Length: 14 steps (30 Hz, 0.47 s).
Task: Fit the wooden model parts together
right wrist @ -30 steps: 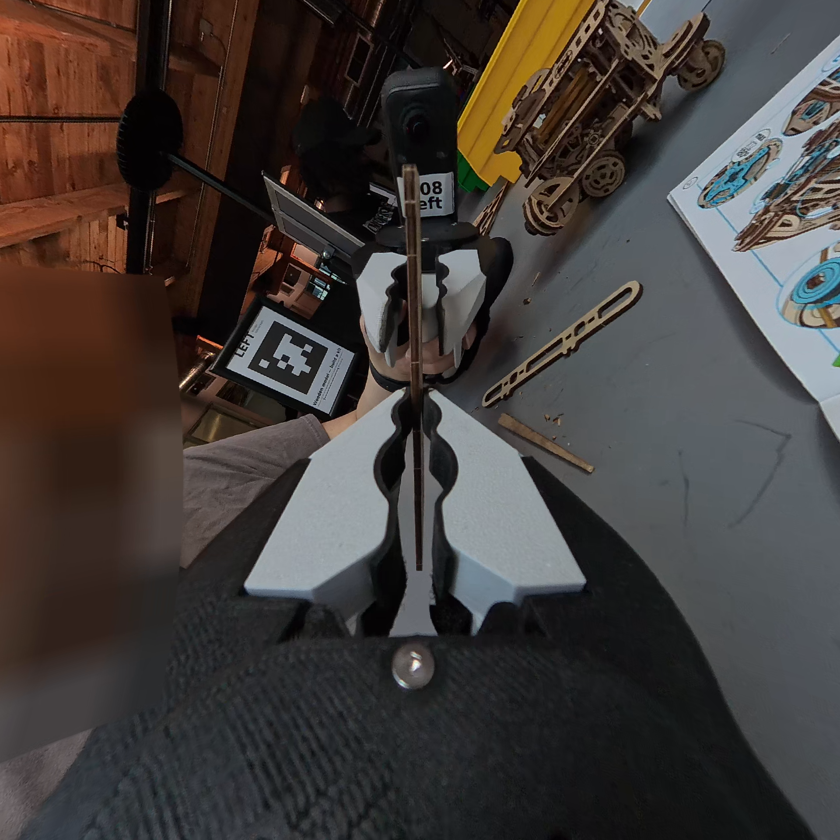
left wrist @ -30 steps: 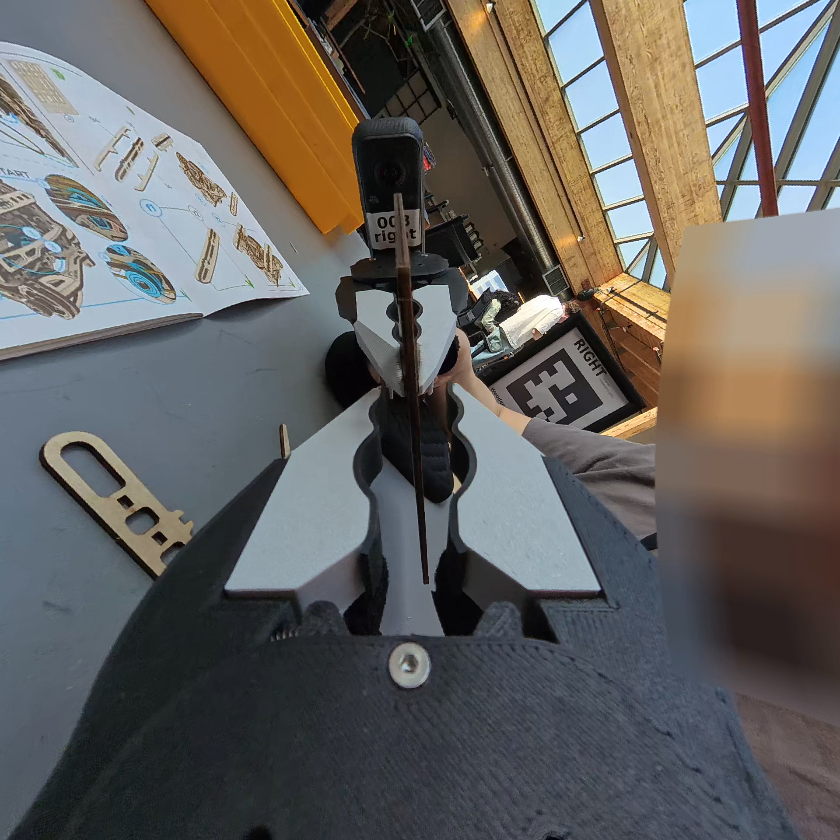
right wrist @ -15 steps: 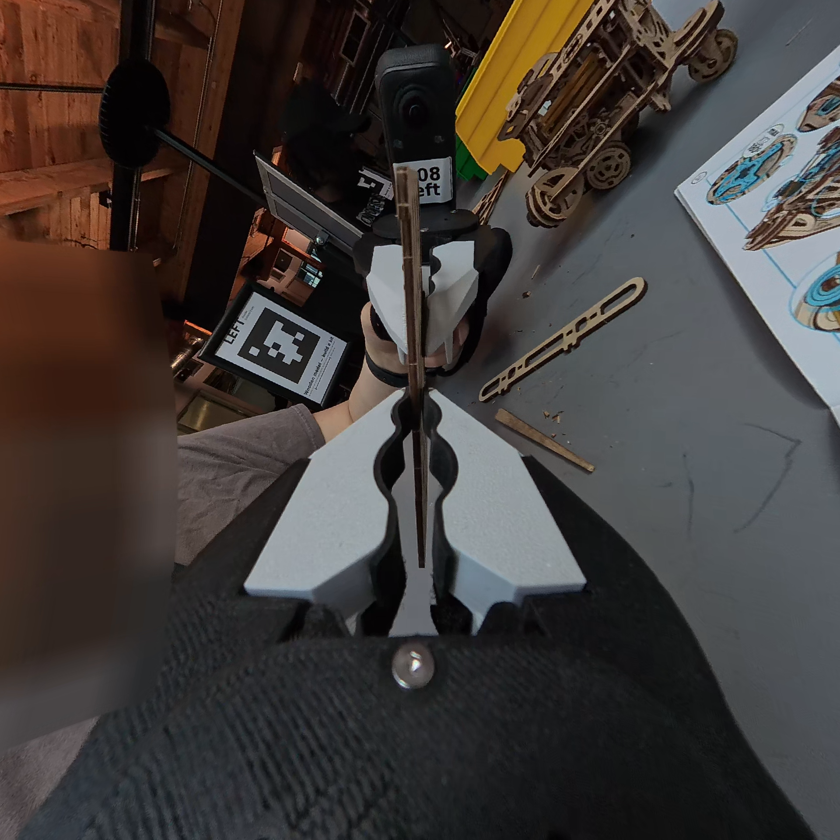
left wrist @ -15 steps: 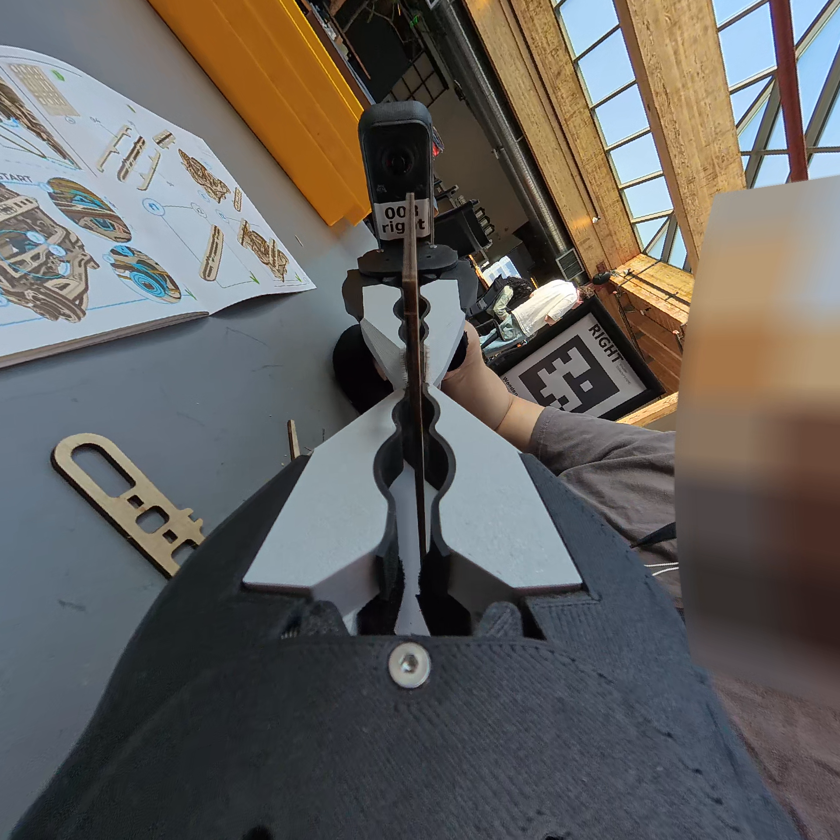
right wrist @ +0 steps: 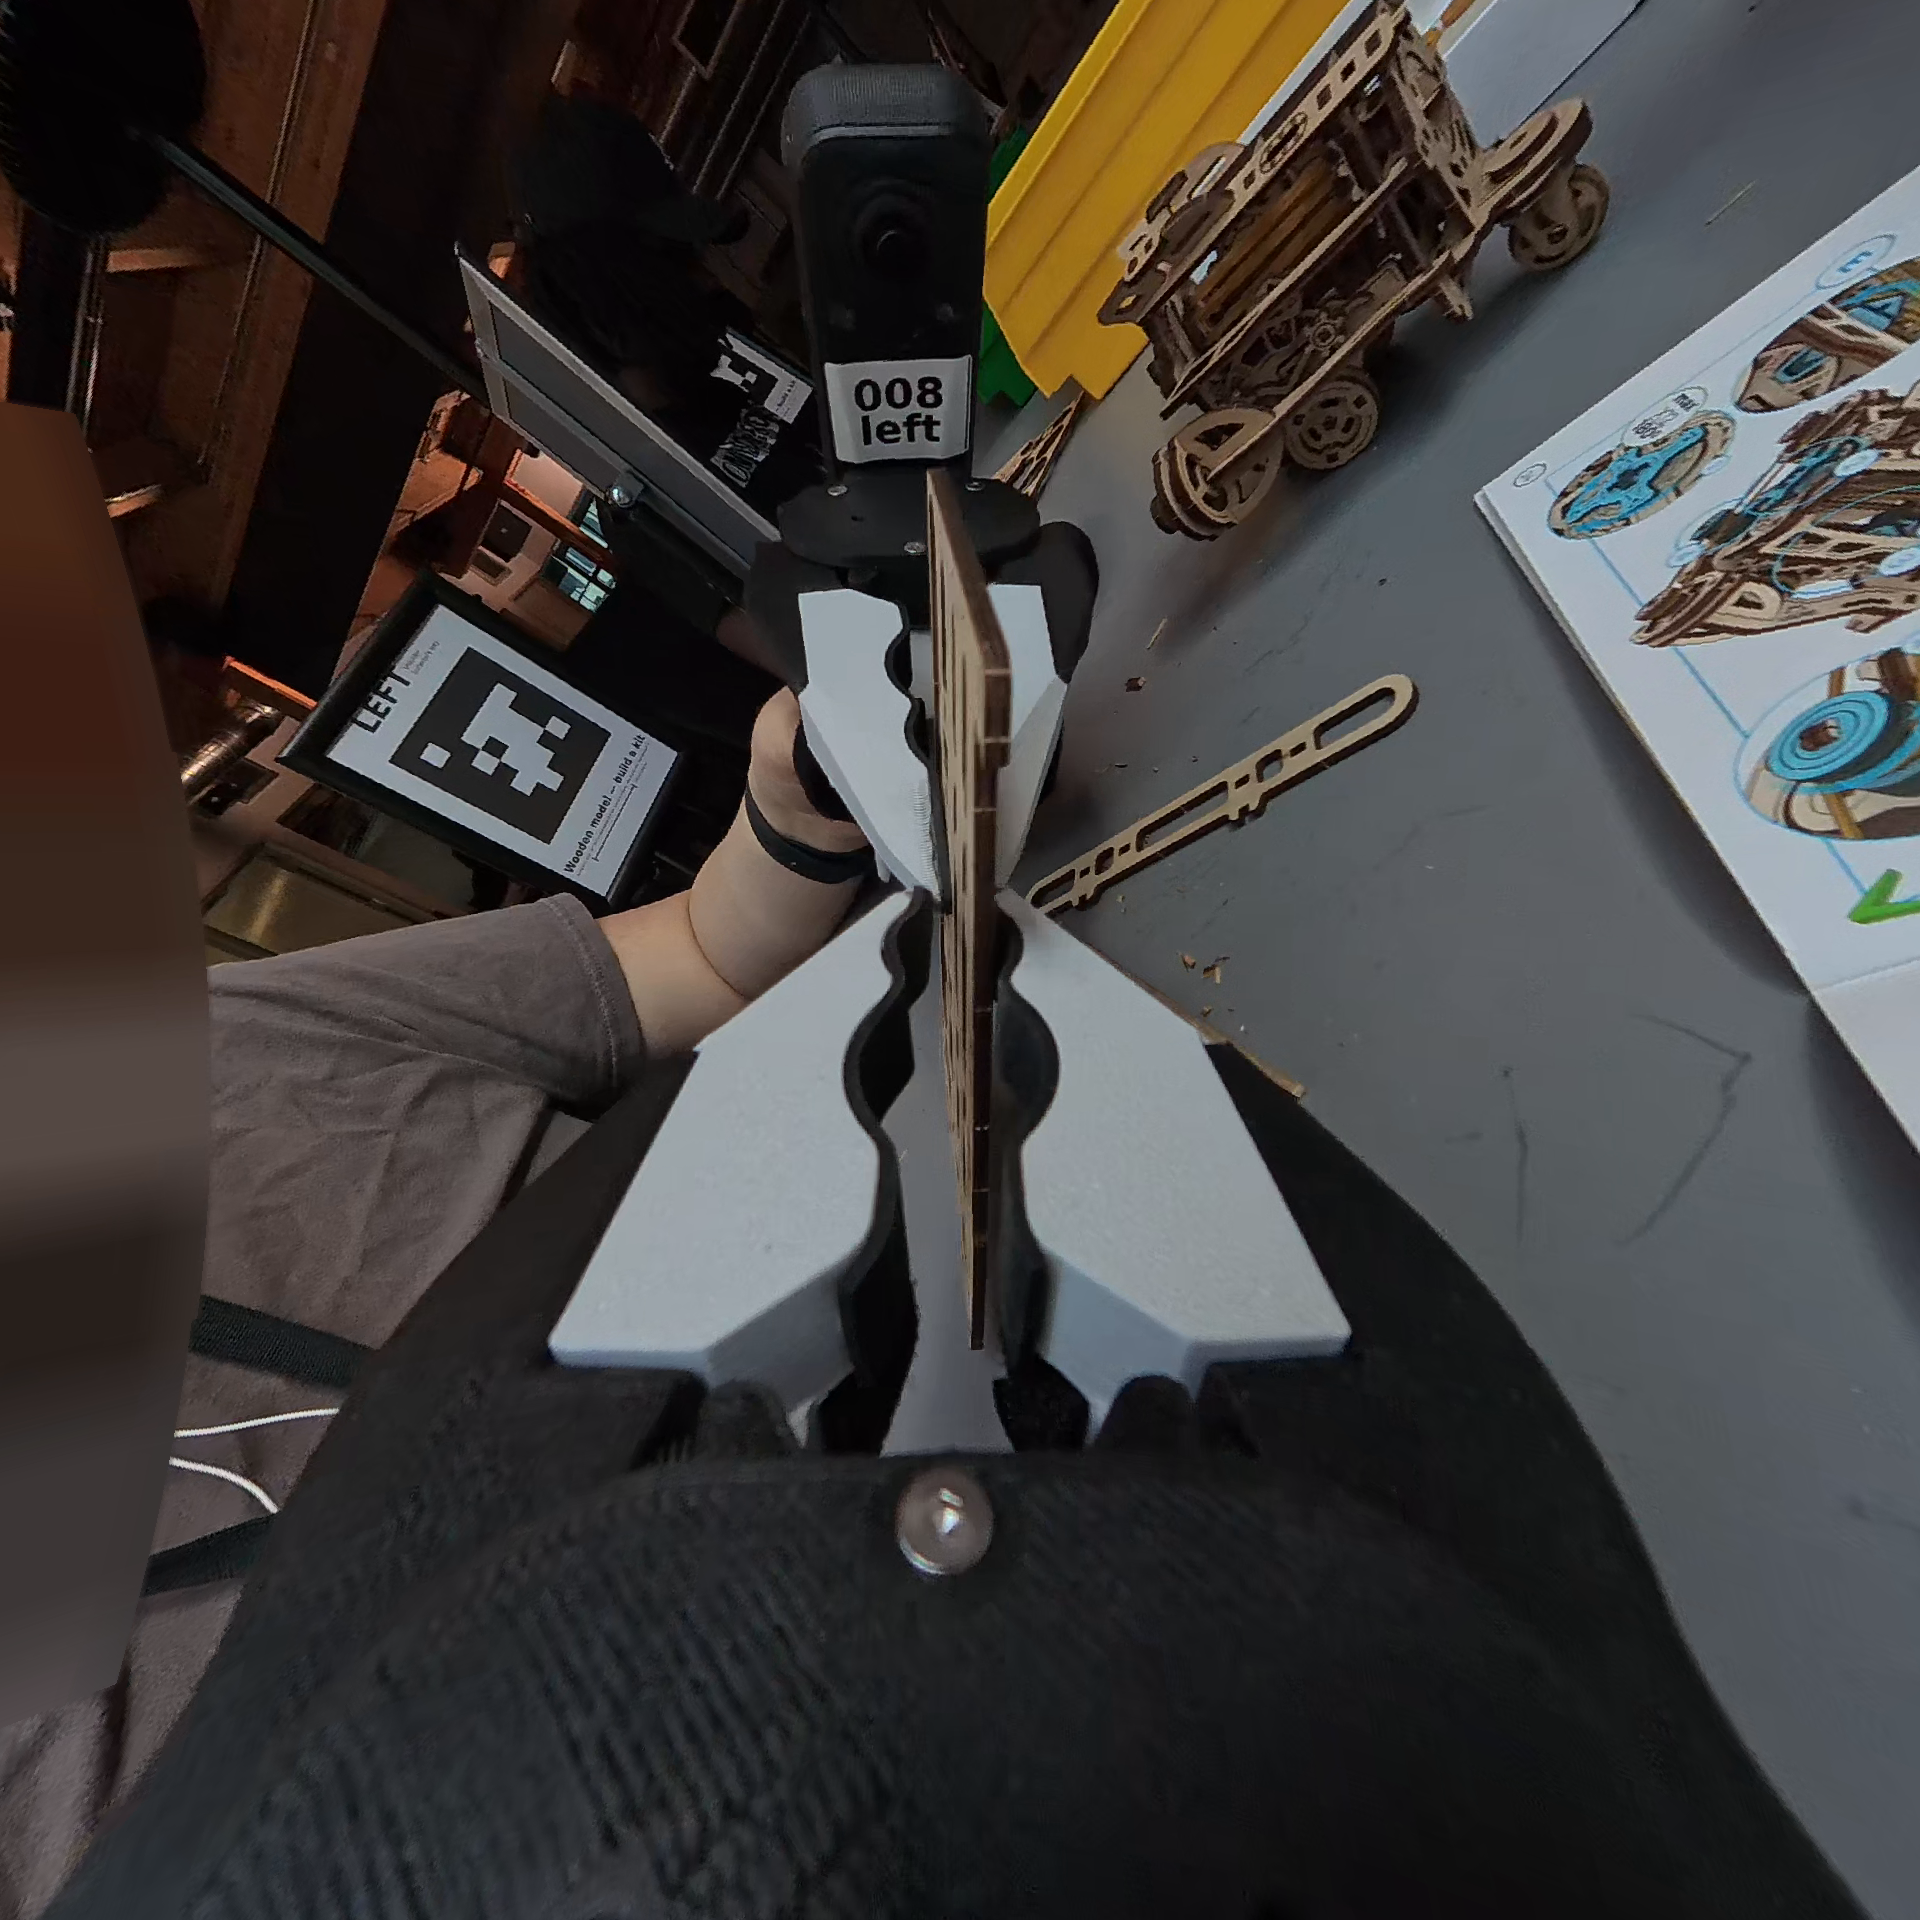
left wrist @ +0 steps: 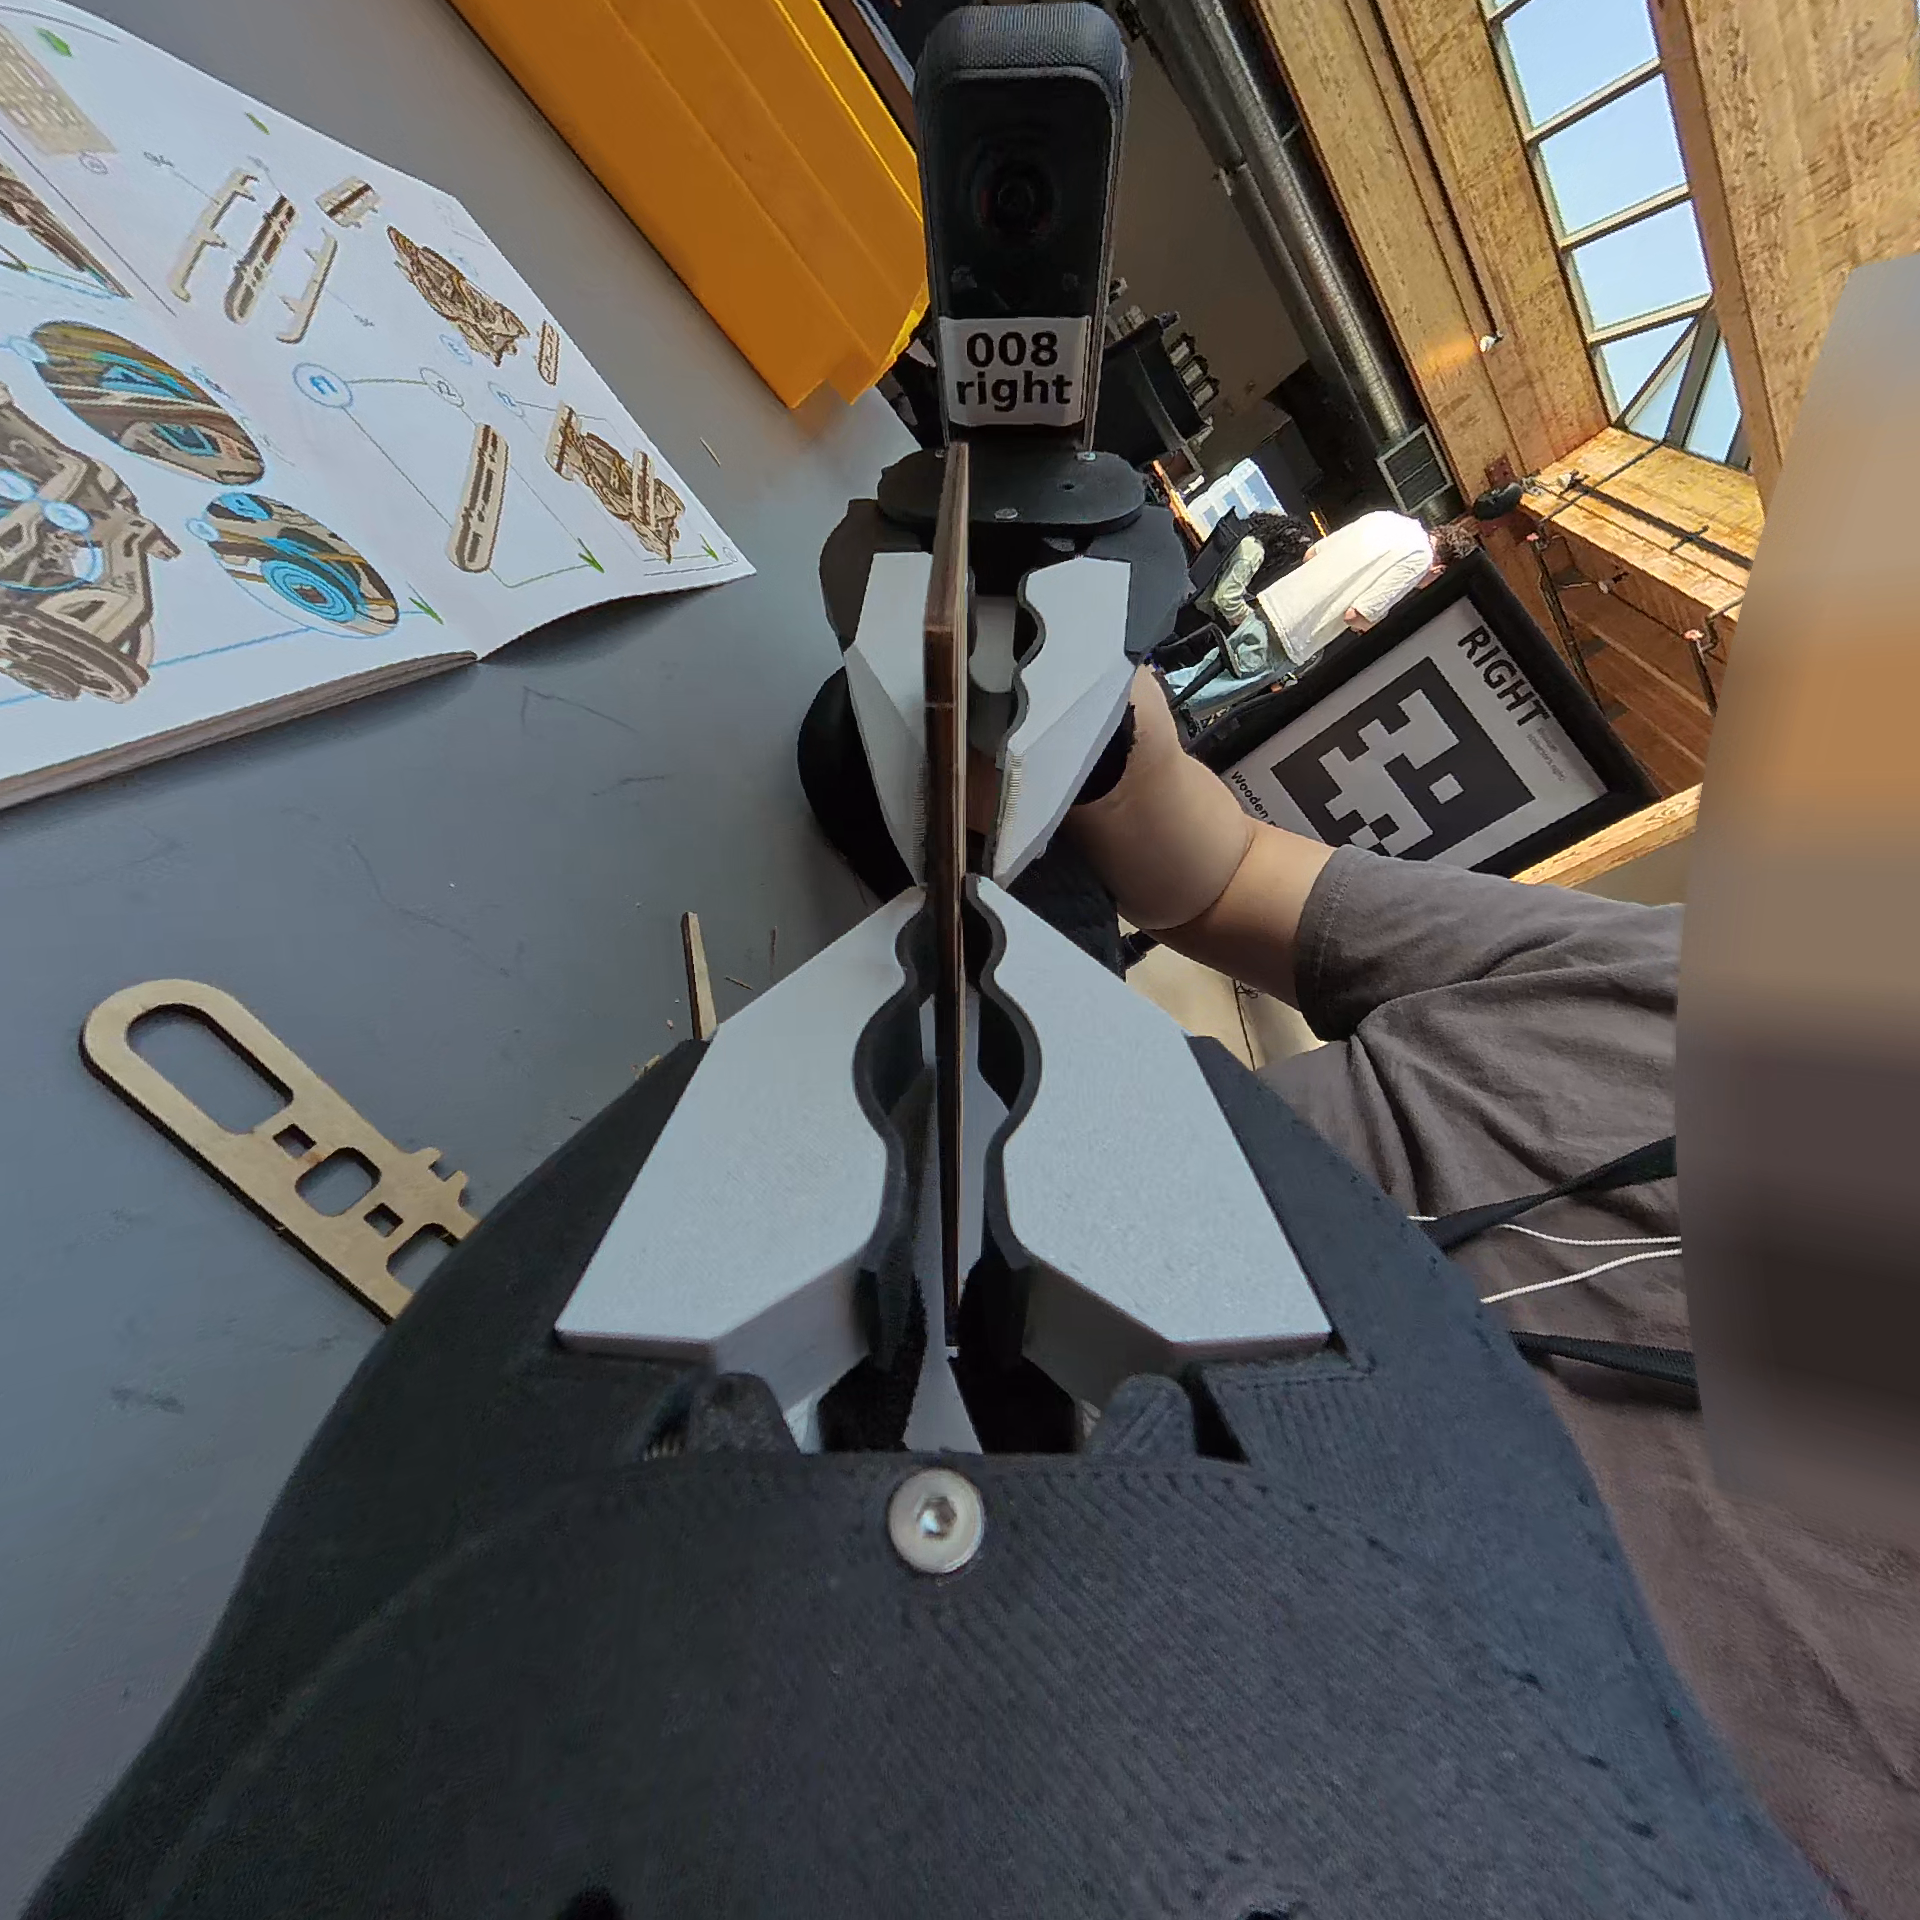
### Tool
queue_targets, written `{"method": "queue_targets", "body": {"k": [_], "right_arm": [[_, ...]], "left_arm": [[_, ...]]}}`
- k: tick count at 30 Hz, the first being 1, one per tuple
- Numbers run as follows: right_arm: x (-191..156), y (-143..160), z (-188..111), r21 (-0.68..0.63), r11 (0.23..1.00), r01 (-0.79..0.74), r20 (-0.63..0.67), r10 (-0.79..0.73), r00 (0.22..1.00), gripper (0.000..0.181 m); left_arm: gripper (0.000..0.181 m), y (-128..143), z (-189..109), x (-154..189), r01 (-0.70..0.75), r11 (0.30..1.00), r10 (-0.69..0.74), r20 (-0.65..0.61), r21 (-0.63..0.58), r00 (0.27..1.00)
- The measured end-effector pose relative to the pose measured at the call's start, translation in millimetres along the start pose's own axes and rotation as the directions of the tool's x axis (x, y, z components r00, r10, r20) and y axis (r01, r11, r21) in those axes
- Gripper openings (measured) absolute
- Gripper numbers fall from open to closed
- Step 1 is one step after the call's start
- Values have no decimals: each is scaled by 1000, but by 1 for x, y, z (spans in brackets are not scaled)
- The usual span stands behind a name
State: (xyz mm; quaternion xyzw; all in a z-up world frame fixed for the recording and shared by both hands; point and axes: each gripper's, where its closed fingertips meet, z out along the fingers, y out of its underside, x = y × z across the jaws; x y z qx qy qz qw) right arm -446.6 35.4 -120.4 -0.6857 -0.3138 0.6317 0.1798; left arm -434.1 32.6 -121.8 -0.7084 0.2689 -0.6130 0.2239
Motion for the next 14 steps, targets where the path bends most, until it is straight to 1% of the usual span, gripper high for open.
{"method": "queue_targets", "body": {"k": [7, 14], "right_arm": [[-1, 0, -1, -3, 1000, -14, 18, 14, 1000, 0], [0, 0, -1, -10, 1000, -22, 21, 22, 1000, 0]], "left_arm": [[0, 0, 0, 2, 6, 1000, -6, -13, 1, 1000], [0, 1, 0, 1, 4, 1000, -4, -5, -3, 1000]]}}
